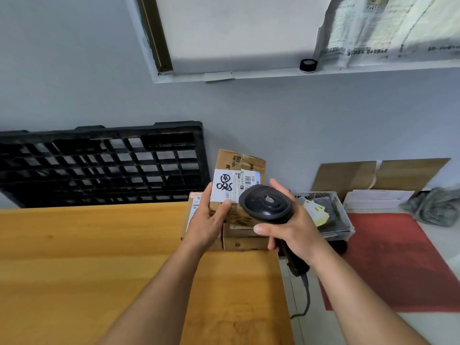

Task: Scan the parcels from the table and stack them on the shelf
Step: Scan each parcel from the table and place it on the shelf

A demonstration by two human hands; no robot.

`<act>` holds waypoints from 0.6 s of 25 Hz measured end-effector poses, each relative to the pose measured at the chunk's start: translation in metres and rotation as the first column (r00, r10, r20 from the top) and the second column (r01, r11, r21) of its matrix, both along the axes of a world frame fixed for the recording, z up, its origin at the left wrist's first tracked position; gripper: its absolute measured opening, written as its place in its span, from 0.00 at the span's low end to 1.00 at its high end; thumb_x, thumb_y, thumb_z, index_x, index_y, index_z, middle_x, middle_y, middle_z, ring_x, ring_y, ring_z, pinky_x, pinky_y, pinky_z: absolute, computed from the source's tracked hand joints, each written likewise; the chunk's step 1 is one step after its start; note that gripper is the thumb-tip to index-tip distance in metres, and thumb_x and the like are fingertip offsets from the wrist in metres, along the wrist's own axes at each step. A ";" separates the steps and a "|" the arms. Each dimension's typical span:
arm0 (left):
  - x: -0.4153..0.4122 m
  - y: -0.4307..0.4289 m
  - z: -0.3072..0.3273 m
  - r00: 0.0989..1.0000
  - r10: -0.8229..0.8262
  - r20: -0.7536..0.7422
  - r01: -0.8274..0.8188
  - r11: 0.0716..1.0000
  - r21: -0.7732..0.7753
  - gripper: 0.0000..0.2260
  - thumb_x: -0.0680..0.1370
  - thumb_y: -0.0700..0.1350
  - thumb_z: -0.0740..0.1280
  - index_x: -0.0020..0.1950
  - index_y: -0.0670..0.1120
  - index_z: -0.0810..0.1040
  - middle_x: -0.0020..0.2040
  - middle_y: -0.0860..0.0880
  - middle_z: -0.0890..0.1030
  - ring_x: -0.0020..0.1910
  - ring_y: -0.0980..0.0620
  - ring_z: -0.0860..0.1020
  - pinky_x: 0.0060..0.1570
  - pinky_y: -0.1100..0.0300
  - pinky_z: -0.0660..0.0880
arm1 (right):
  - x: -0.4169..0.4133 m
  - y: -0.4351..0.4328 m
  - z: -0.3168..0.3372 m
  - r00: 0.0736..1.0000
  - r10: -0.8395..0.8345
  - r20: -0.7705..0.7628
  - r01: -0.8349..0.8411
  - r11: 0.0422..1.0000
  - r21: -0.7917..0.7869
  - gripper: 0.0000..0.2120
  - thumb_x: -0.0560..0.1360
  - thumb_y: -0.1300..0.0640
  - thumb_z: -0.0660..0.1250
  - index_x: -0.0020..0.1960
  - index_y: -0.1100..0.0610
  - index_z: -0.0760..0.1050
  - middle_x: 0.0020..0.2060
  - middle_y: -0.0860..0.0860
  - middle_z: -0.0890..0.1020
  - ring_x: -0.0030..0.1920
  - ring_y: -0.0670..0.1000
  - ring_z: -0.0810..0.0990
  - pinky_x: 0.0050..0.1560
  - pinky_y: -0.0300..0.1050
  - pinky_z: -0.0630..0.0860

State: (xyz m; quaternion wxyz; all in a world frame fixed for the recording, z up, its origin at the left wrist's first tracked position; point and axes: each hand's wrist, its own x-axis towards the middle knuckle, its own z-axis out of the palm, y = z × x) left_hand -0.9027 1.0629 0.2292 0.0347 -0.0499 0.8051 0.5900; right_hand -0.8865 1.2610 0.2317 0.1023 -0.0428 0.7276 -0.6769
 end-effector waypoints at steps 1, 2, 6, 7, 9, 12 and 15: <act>0.005 -0.007 0.008 1.000 0.019 -0.003 -0.018 0.996 0.089 0.24 0.79 0.47 0.67 0.73 0.56 0.64 0.60 0.55 0.79 0.54 0.55 0.78 0.49 0.66 0.75 | 0.004 -0.007 0.006 1.000 0.019 -0.016 -0.019 1.000 -0.011 0.51 0.61 0.59 0.79 0.77 0.41 0.56 0.56 0.51 0.83 0.26 0.58 0.77 0.30 0.52 0.77; 0.008 -0.017 0.017 0.999 0.053 0.000 -0.052 0.986 0.161 0.23 0.77 0.43 0.69 0.70 0.55 0.67 0.58 0.52 0.80 0.54 0.53 0.80 0.47 0.66 0.77 | 0.009 -0.016 0.012 0.999 0.038 -0.038 -0.039 0.999 -0.022 0.50 0.61 0.59 0.79 0.76 0.41 0.57 0.56 0.51 0.83 0.26 0.58 0.77 0.31 0.53 0.77; 0.017 -0.072 0.060 0.985 0.173 -0.020 -0.166 0.965 0.205 0.19 0.72 0.38 0.73 0.59 0.53 0.75 0.51 0.46 0.83 0.49 0.48 0.82 0.43 0.58 0.78 | 0.026 -0.053 0.039 0.983 0.127 -0.130 -0.132 0.991 -0.028 0.48 0.62 0.59 0.79 0.73 0.37 0.59 0.47 0.49 0.85 0.26 0.59 0.77 0.32 0.58 0.76; 0.018 -0.087 0.070 0.983 0.180 -0.034 -0.171 0.967 0.187 0.19 0.71 0.37 0.73 0.58 0.53 0.76 0.51 0.46 0.83 0.48 0.48 0.82 0.42 0.58 0.78 | 0.030 -0.061 0.046 0.979 0.144 -0.145 -0.150 0.988 -0.027 0.49 0.61 0.57 0.80 0.73 0.37 0.58 0.47 0.49 0.85 0.26 0.59 0.78 0.33 0.59 0.77; 0.023 -0.122 0.087 0.979 0.192 -0.070 -0.181 0.973 0.144 0.18 0.72 0.36 0.72 0.55 0.55 0.77 0.51 0.46 0.82 0.49 0.47 0.81 0.43 0.54 0.79 | 0.039 -0.078 0.060 0.968 0.171 -0.186 -0.177 0.984 -0.018 0.48 0.59 0.54 0.80 0.72 0.35 0.59 0.48 0.51 0.85 0.27 0.59 0.78 0.33 0.59 0.78; 0.039 -0.175 0.104 0.975 0.187 -0.118 -0.178 0.980 0.083 0.18 0.72 0.35 0.71 0.54 0.56 0.78 0.51 0.46 0.82 0.51 0.44 0.81 0.44 0.51 0.80 | 0.057 -0.110 0.079 0.951 0.207 -0.231 -0.216 0.976 -0.017 0.47 0.60 0.56 0.79 0.71 0.35 0.60 0.50 0.54 0.85 0.27 0.60 0.78 0.33 0.59 0.78; 0.056 -0.216 0.112 0.975 0.166 -0.145 -0.167 0.986 0.002 0.18 0.72 0.36 0.70 0.55 0.57 0.78 0.50 0.48 0.82 0.51 0.44 0.80 0.49 0.48 0.80 | 0.074 -0.144 0.087 0.942 0.230 -0.244 -0.245 0.969 -0.035 0.47 0.59 0.55 0.79 0.71 0.36 0.60 0.52 0.55 0.84 0.27 0.60 0.78 0.32 0.54 0.79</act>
